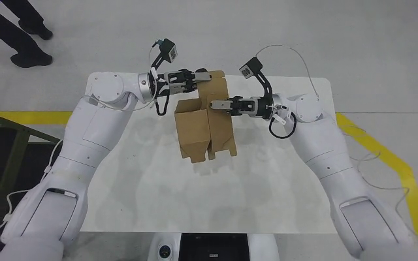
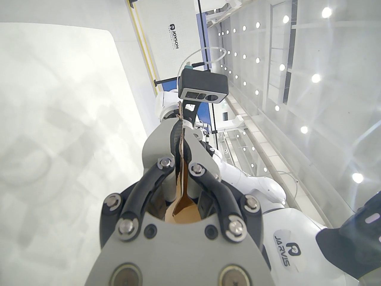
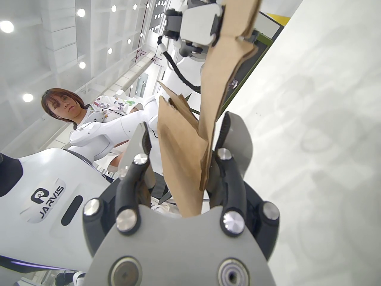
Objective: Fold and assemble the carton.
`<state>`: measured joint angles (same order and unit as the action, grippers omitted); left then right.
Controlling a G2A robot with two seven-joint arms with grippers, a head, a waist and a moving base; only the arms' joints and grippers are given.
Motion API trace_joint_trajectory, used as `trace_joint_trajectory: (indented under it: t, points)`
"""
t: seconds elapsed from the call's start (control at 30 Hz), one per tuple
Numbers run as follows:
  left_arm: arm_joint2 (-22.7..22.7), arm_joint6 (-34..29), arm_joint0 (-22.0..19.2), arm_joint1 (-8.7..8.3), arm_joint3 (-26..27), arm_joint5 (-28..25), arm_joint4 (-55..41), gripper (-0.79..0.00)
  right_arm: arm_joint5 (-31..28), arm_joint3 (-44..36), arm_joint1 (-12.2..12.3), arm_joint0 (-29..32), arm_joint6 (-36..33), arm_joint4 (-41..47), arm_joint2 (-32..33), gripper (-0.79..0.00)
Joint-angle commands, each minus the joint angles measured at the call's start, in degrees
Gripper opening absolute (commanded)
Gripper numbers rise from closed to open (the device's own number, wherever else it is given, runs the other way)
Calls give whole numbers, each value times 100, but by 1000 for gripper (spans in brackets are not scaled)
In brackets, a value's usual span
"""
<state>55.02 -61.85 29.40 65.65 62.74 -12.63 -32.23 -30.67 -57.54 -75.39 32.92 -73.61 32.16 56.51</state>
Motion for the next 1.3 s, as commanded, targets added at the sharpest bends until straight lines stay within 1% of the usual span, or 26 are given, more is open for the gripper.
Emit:
trace_joint_trajectory:
  t: [0.0,0.03,0.1,0.13,0.17,0.2,0.23,0.27,0.3,0.4,0.5,0.63,0.77,0.9,1.07,1.27]
  points:
    - [24,4,14,1,25,25,9,-785,34,14,4,-22,-34,42,8,-560]
    - [36,13,17,2,33,32,19,-785,56,15,8,-33,-56,61,13,-606]
    - [59,24,19,3,47,44,49,-785,102,4,15,-50,-102,98,21,-634]
    - [72,24,15,2,58,48,70,-720,123,-3,18,-58,-123,117,24,-653]
    - [88,21,13,1,67,54,80,-545,141,-13,22,-67,-141,132,28,-674]
    - [107,20,11,0,77,48,84,-342,158,-23,25,-78,-158,147,34,-702]
    - [123,22,7,-1,82,41,99,0,172,-35,27,-85,-172,171,39,-736]
    - [140,30,2,0,82,42,101,0,186,-41,30,-89,-186,183,40,-779]
    - [154,48,-8,0,76,56,123,0,194,-46,32,-93,-194,191,42,-785]
    - [226,170,-35,3,93,20,128,0,207,-47,38,-100,-207,216,47,-785]
    - [348,433,-54,0,120,-26,131,0,174,32,39,-75,-174,267,72,-785]
    - [538,566,-15,-61,213,-354,532,0,156,229,52,-14,163,242,172,-785]
    - [751,587,199,-153,402,-461,889,0,264,267,116,57,696,207,457,-785]
    - [909,651,482,-228,687,-428,1167,0,517,12,210,193,1325,-60,757,-785]
    - [1047,719,807,-283,1071,-239,1222,0,706,-161,278,292,2024,-527,963,-785]
    - [1097,691,1138,-306,1516,163,999,0,734,-324,304,457,2510,-916,1013,-785]
